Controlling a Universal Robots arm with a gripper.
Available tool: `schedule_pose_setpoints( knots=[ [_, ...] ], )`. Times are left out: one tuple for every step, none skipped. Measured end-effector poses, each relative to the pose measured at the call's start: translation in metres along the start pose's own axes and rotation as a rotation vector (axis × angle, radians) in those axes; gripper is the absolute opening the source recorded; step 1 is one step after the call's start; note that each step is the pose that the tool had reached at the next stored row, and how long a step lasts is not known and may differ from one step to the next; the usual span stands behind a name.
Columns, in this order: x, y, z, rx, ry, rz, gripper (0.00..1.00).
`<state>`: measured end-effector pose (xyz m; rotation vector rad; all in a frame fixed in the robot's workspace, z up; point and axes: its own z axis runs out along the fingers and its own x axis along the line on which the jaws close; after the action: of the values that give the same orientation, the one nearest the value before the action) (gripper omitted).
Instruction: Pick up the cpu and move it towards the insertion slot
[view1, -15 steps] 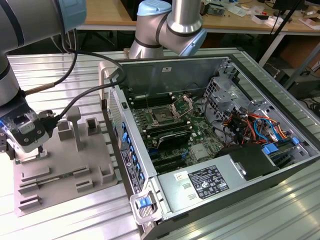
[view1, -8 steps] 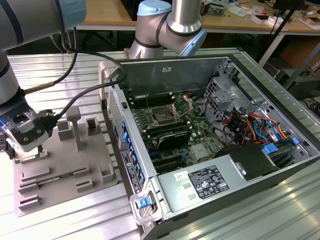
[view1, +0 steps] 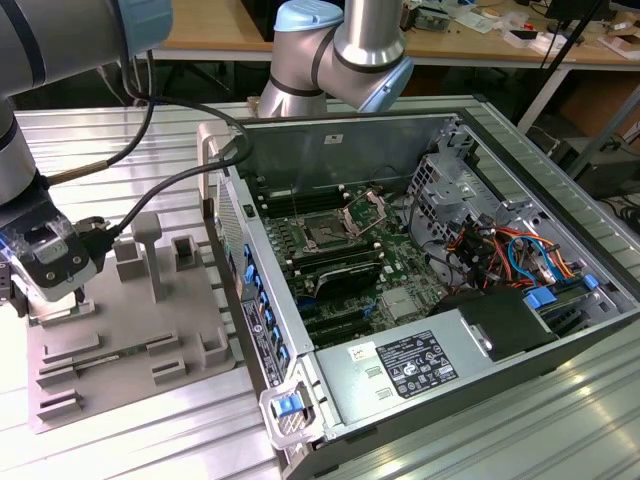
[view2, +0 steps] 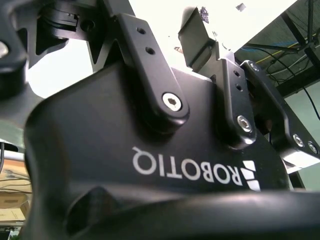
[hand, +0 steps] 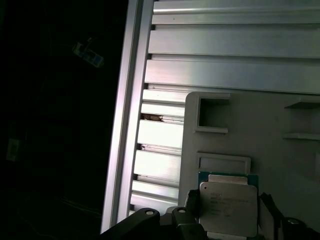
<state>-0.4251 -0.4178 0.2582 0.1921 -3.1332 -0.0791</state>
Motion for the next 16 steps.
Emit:
schedule_pose_setpoints(
  knots=[
    [0.0000,0.0000,-0.0004,0.0000,0.0000,0.000,0.55],
    [0.0000,0.0000,-0.0007,0.0000,-0.0001,0.000,0.55],
    [0.0000,0.0001,-0.0011,0.0000,-0.0001,0.000,0.55],
    [0.0000,0.0001,-0.0015,0.0000,0.0000,0.000,0.55],
    [0.0000,0.0001,-0.0018,0.0000,-0.0001,0.000,0.55],
    [0.0000,0.0001,-0.0021,0.0000,-0.0001,0.000,0.55],
    [0.0000,0.0001,-0.0026,0.0000,0.0000,0.000,0.55],
    [0.0000,0.0001,-0.0030,0.0000,-0.0001,0.000,0.55],
    [0.0000,0.0002,-0.0035,0.0000,0.0000,0.000,0.55],
    [0.0000,0.0002,-0.0038,0.0000,0.0000,0.000,0.55],
    [0.0000,0.0002,-0.0041,0.0000,-0.0001,0.000,0.55],
    [0.0000,0.0002,-0.0045,0.0000,-0.0001,0.000,0.55],
    [0.0000,0.0003,-0.0049,0.0000,0.0000,0.000,0.55],
    [0.0000,0.0003,-0.0053,0.0000,0.0000,0.000,0.55],
    [0.0000,0.0003,-0.0056,0.0000,0.0000,0.000,0.55],
    [0.0000,0.0003,-0.0060,0.0000,0.0000,0.000,0.55]
  ],
)
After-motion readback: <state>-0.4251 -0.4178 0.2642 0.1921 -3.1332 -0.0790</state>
